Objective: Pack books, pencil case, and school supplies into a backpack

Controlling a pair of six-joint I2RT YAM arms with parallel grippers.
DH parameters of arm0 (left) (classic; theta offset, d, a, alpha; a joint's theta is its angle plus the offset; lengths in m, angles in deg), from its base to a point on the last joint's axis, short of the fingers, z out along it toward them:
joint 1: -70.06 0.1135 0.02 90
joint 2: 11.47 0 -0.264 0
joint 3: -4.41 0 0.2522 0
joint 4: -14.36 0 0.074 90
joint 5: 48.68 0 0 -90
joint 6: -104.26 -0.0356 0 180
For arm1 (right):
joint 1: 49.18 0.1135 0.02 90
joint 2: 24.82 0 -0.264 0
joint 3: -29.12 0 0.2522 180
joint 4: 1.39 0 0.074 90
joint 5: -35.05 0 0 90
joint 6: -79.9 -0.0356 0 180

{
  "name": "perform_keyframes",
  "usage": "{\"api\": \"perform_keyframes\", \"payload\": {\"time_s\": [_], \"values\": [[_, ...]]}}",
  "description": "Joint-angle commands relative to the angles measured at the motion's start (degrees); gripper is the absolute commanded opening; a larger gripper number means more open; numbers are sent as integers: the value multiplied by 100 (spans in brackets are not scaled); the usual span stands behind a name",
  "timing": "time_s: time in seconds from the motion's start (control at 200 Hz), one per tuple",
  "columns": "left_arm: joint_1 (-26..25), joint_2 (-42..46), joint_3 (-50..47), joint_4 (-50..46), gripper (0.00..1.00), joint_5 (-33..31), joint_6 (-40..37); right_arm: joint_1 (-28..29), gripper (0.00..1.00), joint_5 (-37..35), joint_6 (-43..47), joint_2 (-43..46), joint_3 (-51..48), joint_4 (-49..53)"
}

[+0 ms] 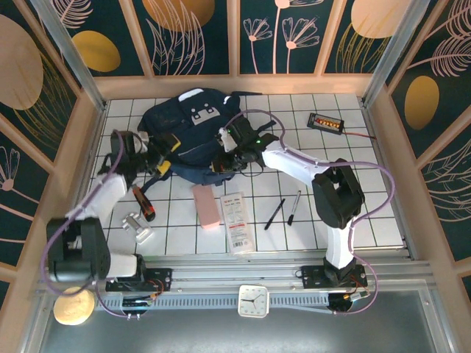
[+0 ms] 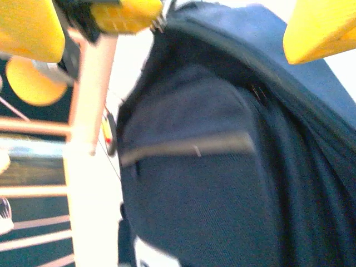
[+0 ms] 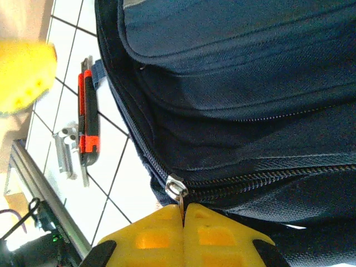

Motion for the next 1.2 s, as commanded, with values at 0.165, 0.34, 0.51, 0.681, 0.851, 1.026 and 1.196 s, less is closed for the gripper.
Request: {"api": "perform_keyframes", "payload": {"time_s": [0.165, 0.34, 0.51, 0.681, 0.851, 1.026, 1.196], "values": [[-759, 243, -774, 919, 99, -749, 1661, 141, 0, 479, -383, 94, 357, -263], [-882, -338, -1022, 1494, 99, -832, 2039, 292, 0, 445, -436, 138, 368, -325], [-1132, -818, -1044, 1908, 98, -991, 2332, 379, 0, 453, -487, 110, 404, -375], [-1137, -1431, -664, 1891, 12, -1036, 1945, 393, 0, 349, -344, -43, 527, -122], [-932, -1190, 62, 490, 0, -1328, 584, 169, 0, -536, 559, -397, 1097, 1457], [-541, -751, 790, -925, 0, -1615, -703, -393, 0, -1376, 1165, -221, 881, 2050], [-359, -603, 976, -1439, 0, -1579, -1428, -888, 0, -1786, 1500, -266, 937, 1941]]}}
